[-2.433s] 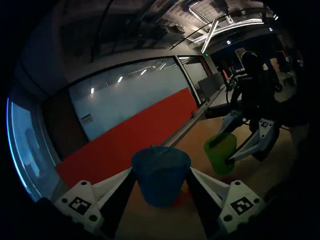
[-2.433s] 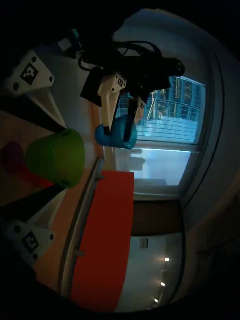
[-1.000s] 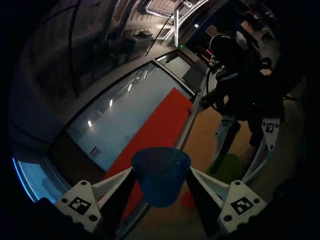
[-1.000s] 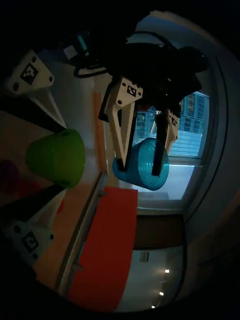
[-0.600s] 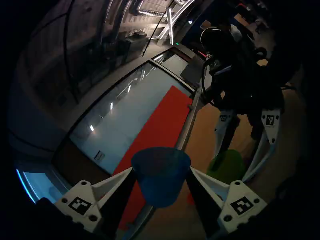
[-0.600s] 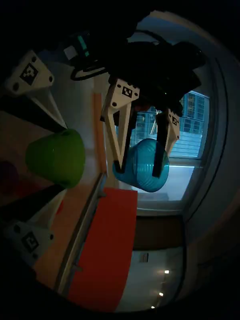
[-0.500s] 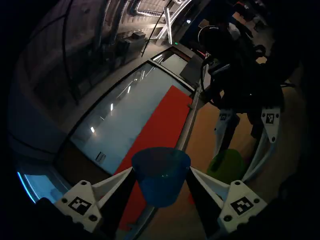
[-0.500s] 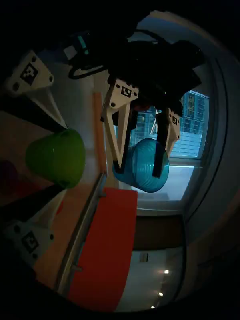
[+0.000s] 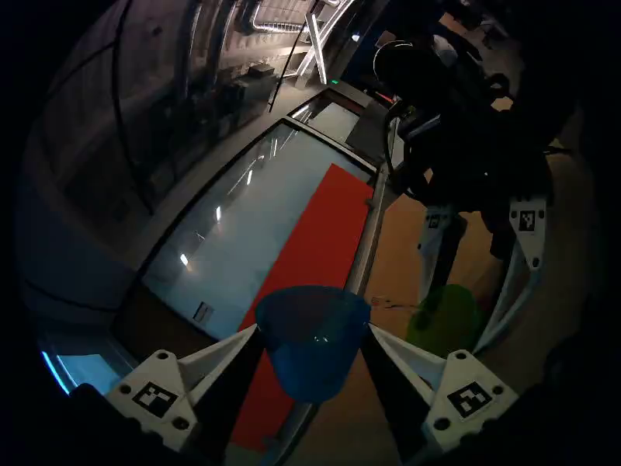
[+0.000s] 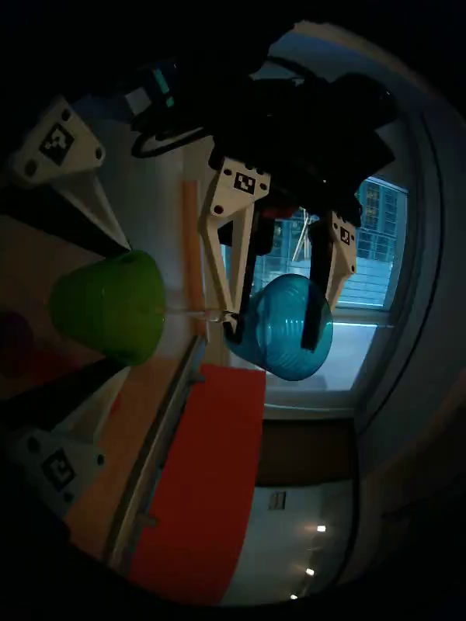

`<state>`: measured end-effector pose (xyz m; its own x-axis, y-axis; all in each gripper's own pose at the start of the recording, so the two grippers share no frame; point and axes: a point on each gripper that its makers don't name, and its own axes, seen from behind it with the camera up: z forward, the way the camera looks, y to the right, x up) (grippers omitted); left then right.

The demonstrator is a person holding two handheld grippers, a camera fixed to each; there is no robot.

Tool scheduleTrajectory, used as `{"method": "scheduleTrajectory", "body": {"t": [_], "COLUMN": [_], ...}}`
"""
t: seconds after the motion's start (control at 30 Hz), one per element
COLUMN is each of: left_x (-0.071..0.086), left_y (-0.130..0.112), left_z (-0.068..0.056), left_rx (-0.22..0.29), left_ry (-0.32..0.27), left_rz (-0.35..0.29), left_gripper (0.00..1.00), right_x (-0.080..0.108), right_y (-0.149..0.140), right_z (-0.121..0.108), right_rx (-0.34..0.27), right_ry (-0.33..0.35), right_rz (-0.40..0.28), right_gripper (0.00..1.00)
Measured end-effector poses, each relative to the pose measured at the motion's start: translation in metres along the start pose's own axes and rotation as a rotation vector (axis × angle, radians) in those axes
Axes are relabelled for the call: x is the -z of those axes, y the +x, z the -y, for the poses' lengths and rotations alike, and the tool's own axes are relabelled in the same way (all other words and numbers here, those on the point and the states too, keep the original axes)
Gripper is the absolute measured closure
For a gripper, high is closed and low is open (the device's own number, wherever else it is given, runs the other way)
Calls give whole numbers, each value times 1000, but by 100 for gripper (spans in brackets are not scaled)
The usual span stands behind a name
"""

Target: Pour water

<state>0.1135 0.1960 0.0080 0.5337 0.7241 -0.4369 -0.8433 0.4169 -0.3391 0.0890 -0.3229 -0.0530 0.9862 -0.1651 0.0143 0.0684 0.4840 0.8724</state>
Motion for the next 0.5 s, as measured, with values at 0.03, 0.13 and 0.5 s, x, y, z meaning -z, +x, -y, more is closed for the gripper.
{"method": "scheduleTrajectory", "body": {"t": [0.03,0.13,0.5], "left_x": [0,0,-1], "left_y": [0,0,3], "left_z": [0,1,7], "left_rx": [-3,-13,-54], "left_ry": [1,3,12], "left_rz": [0,1,2], "left_gripper": [16,16,16], "right_x": [0,0,1], "right_y": [0,1,3], "right_z": [0,0,0], "right_rx": [1,3,7], "right_ry": [0,0,-1], "right_rz": [0,-1,-5], "right_gripper": [10,10,10]}}
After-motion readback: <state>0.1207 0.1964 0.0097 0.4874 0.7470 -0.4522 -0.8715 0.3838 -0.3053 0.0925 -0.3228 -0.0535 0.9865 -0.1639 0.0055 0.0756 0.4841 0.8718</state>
